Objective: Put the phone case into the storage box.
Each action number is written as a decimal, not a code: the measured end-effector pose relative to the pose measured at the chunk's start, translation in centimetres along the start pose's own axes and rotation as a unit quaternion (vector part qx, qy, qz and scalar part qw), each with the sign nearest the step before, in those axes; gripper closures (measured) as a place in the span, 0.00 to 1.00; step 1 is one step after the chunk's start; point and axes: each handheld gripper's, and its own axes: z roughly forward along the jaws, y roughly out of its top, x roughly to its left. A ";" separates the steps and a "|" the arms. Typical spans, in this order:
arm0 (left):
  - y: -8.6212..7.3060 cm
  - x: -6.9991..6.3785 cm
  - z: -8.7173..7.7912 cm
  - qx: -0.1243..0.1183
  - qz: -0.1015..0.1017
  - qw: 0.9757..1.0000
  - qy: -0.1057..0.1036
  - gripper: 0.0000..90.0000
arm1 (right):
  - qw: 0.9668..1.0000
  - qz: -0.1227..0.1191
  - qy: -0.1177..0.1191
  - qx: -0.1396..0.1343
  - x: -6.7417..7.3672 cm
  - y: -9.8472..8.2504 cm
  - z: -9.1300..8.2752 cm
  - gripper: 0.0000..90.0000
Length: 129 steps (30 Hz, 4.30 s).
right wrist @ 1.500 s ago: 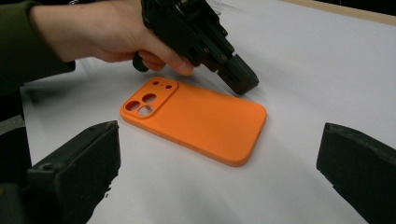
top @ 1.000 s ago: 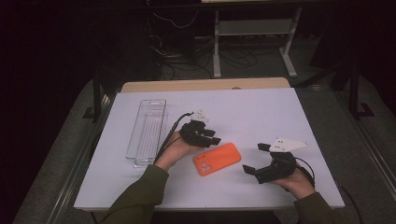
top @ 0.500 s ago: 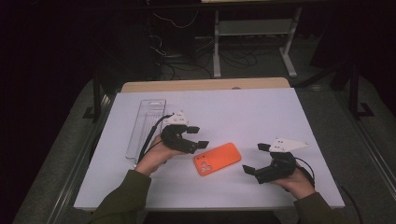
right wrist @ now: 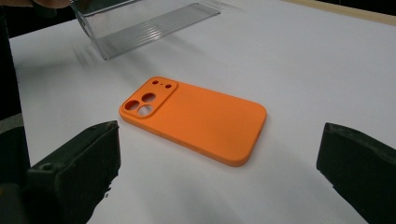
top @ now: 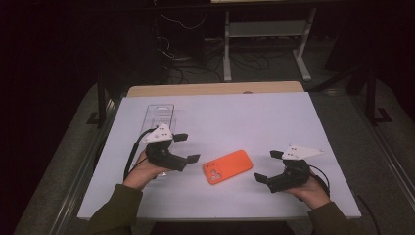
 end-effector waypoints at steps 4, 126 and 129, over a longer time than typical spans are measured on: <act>-0.6 0.3 -1.4 -0.010 -0.003 1.000 0.010 0.09 | 1.000 0.000 -0.001 0.000 0.0 0.0 0.0 0.00; 3.0 -2.0 6.9 0.020 0.031 0.998 -0.047 0.00 | 1.000 -0.010 0.000 0.006 0.2 0.4 0.0 0.00; 3.1 -2.0 7.3 0.019 0.035 0.998 -0.051 0.00 | 1.000 -0.010 0.000 0.006 0.2 0.4 0.0 0.00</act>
